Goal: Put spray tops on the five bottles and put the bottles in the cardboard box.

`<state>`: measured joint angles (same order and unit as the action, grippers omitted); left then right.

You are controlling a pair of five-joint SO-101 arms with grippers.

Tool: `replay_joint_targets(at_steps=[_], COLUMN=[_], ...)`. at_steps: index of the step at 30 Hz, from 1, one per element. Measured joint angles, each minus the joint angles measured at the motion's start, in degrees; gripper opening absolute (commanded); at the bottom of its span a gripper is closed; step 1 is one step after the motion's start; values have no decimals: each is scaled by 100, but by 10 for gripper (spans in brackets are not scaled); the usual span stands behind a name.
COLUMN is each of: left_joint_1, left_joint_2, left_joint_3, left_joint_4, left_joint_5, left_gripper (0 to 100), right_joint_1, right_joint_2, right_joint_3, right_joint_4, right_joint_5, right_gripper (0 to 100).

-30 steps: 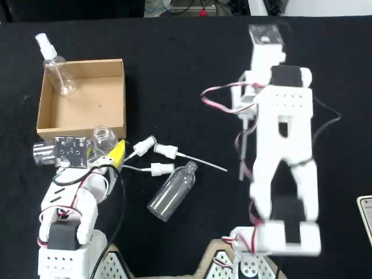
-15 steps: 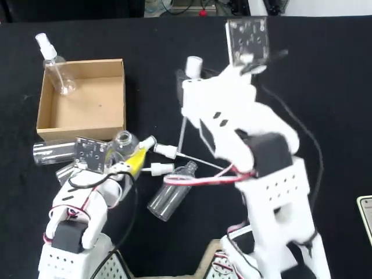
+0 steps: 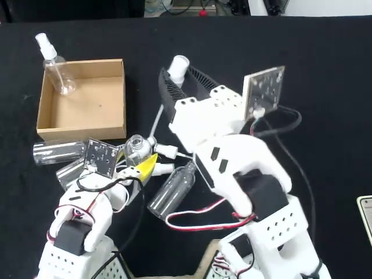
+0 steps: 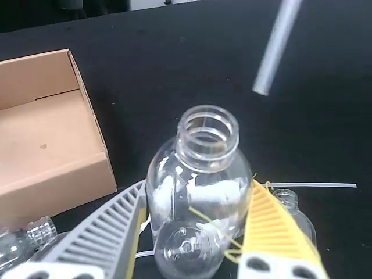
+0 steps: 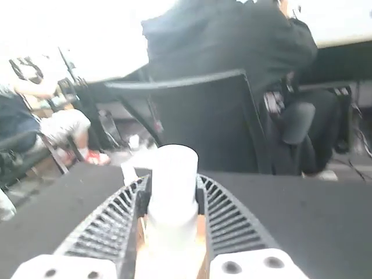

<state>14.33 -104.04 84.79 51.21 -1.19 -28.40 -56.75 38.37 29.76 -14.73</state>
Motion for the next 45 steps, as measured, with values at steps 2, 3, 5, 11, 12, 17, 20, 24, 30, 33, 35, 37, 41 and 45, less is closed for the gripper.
replay_joint_targets(at_steps=[2, 3, 5, 11, 12, 17, 20, 24, 30, 33, 35, 37, 41, 45], left_joint_1=[53, 53, 35, 35, 35, 35, 35, 35, 53, 44, 44, 44, 44, 53], left_joint_2=[0, 0, 0, 0, 0, 0, 0, 0, 0, 0, 0, 0, 0, 0], left_joint_3=[0, 0, 0, 0, 0, 0, 0, 0, 0, 0, 0, 0, 0, 176], left_joint_4=[0, 0, 0, 0, 0, 0, 0, 0, 0, 0, 0, 0, 0, -44], left_joint_5=[0, 0, 0, 0, 0, 0, 0, 0, 0, 0, 0, 0, 0, 0], left_gripper=[213, 213, 213, 213, 213, 213, 213, 213, 213, 213, 213, 213, 213, 213], right_joint_1=[-62, -70, -123, -378, -396, -457, -457, -457, -589, -826, -967, -1037, -1064, -1055], right_joint_2=[-97, -132, -229, -308, -308, -308, -308, -308, -308, -308, -308, -308, -308, -308], right_joint_3=[202, 246, 299, 396, 475, 721, 879, 1134, 1240, 1240, 1257, 1389, 1582, 1644], right_joint_4=[-264, -334, -413, -448, -466, -484, -484, -484, -484, -484, -484, -484, -484, -484], right_joint_5=[0, 0, 0, 0, 0, 0, 0, 0, 0, 0, 0, 0, 299, 519], right_gripper=[39, 39, 39, 39, 39, 39, 39, 39, 39, 39, 39, 39, 39, 39])
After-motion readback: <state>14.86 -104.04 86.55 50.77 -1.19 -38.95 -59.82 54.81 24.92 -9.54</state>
